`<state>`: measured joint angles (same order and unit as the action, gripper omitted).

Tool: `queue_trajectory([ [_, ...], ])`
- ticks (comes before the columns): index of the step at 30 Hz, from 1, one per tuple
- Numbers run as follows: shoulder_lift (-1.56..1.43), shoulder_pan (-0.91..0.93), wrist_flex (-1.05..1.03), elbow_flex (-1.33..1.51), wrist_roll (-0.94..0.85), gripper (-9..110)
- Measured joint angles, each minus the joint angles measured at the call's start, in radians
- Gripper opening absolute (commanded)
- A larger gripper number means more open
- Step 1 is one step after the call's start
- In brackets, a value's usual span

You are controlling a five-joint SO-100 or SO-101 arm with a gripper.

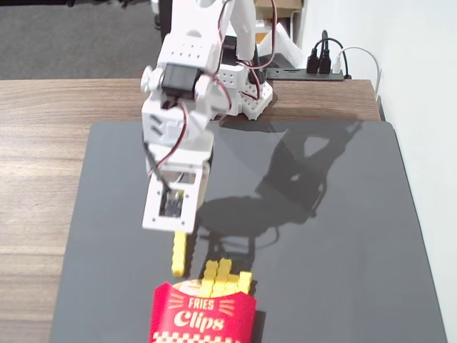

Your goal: Grab a fry

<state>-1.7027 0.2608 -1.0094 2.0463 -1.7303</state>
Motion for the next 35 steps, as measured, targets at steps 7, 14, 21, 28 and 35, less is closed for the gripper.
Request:
queue_trajectory([
  [7,-0.360,-0.037,-0.118,0.219,0.005,1],
  [14,-0.701,-0.067,-0.314,0.253,-0.005,1],
  [21,-0.744,-0.067,-0.422,0.173,-0.020,1],
  [28,-0.746,-0.075,-0.495,0.055,-0.026,1],
  [35,-0.723,-0.075,-0.505,0.026,-0.044,1],
])
